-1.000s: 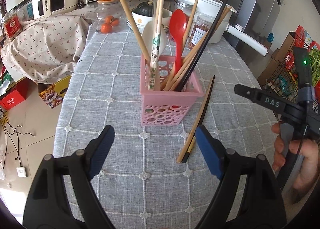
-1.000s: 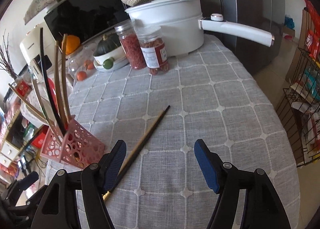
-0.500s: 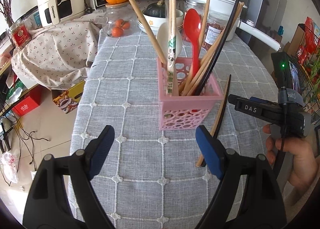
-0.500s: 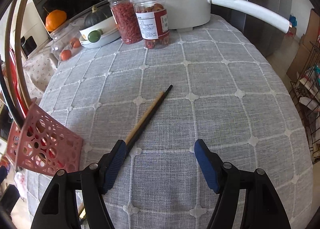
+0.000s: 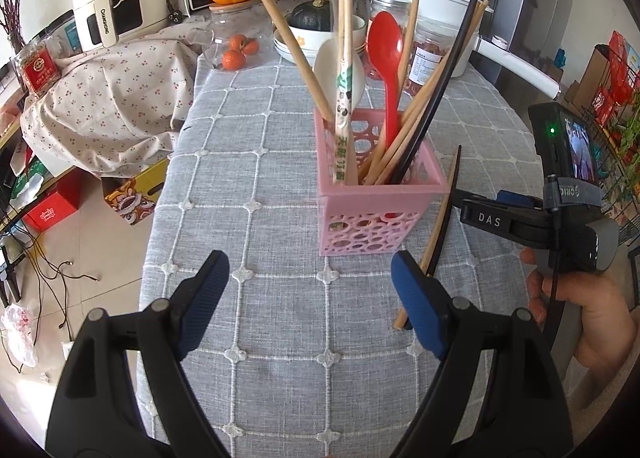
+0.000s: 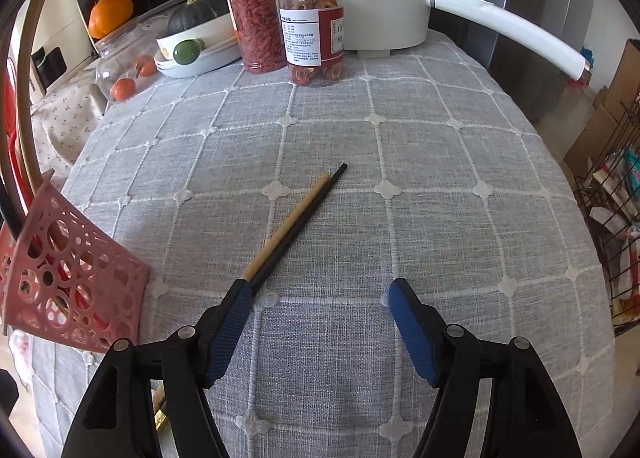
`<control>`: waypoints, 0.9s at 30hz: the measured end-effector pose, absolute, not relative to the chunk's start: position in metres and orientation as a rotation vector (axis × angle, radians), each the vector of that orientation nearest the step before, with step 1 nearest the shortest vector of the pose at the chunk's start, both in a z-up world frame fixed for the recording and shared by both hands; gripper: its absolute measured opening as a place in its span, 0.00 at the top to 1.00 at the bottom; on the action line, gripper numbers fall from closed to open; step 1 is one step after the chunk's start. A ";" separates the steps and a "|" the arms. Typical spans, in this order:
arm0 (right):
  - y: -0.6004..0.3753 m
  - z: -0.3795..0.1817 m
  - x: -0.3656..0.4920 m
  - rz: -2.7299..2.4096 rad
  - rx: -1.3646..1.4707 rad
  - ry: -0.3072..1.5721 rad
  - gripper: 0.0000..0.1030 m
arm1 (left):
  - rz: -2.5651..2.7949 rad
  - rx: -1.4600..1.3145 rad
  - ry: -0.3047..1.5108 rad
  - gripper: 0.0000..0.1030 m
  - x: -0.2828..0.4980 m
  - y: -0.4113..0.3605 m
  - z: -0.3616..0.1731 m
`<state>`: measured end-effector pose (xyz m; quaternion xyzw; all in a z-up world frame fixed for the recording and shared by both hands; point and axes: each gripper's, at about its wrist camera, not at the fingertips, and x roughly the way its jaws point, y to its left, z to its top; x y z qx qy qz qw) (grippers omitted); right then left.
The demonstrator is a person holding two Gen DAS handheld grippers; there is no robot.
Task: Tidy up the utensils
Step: 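Grasp the remaining black gold-tipped chopstick with the right tool and lift it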
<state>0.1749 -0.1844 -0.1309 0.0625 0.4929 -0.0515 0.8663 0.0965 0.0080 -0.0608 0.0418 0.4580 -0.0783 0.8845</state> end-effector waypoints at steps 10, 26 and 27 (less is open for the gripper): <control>-0.186 -0.128 0.174 -0.143 0.144 1.073 0.30 | -0.172 0.085 0.970 0.19 0.098 0.007 -0.064; -0.166 -0.129 0.175 -0.112 0.048 1.033 0.30 | -0.172 0.063 0.990 0.19 0.101 0.011 -0.067; -0.161 -0.128 0.175 -0.104 0.011 1.027 0.30 | -0.172 0.059 0.994 0.19 0.101 0.011 -0.068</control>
